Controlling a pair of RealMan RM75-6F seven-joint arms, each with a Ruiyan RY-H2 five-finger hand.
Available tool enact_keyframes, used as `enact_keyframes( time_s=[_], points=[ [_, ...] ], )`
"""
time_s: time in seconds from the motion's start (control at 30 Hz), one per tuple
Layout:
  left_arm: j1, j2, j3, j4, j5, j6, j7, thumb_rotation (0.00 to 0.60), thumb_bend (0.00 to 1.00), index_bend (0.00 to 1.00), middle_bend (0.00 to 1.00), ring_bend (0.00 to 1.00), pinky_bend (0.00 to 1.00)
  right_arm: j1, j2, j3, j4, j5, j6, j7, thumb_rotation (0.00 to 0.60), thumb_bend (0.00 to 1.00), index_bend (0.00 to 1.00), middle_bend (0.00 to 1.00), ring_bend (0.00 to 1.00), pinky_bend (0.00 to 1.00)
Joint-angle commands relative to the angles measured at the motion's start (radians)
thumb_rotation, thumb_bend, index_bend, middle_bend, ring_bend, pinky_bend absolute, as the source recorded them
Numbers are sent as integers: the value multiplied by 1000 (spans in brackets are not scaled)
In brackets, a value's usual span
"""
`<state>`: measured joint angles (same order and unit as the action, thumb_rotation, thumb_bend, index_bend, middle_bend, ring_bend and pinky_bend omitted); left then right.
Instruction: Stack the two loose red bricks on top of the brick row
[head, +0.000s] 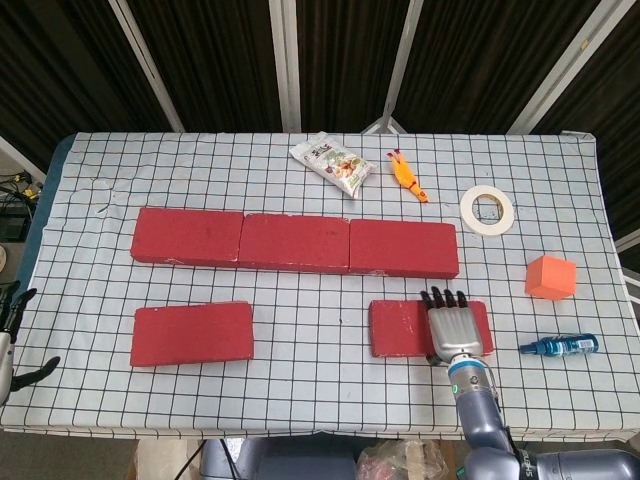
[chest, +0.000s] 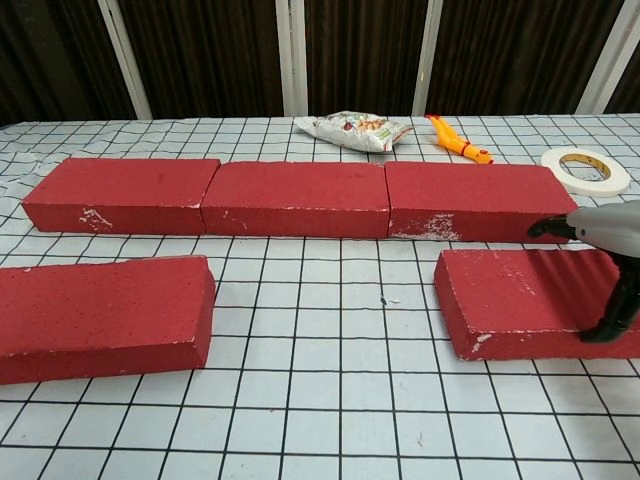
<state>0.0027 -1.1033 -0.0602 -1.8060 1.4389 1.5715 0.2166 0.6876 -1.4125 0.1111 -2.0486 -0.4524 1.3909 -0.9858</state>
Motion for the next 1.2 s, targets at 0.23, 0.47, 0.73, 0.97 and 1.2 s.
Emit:
enact_keyframes(
  time_s=[0.23, 0.47, 0.73, 0.97, 1.2],
  points=[
    [-2, 1, 1, -3, -5, -5, 5, 600, 0, 135, 20, 0, 75, 12, 1, -15, 23, 32, -15, -2, 600, 187, 34, 225, 120, 0],
    [-2, 1, 2, -5, -9, -6, 8, 600, 0, 136, 20, 0, 76, 18, 32, -13, -11, -7, 2, 12, 600, 187, 65, 331, 194, 0],
    [-5, 2, -2, -3, -20, -11, 9, 600, 0, 136, 21, 0, 75, 46, 155, 49, -133, 6, 52, -10, 600, 188, 83, 341, 202, 0],
    [-10, -6, -14, 0, -51, -17, 29, 600, 0, 135, 21, 0, 76, 154, 249, 191, -177, 135, 54, -69, 600, 187, 83, 341, 202, 0],
    [-13, -15, -30, -1, -93, -18, 53, 600, 0, 135, 21, 0, 76, 342, 219, 324, -72, 384, 34, -183, 600, 187, 83, 341, 202, 0]
  ],
)
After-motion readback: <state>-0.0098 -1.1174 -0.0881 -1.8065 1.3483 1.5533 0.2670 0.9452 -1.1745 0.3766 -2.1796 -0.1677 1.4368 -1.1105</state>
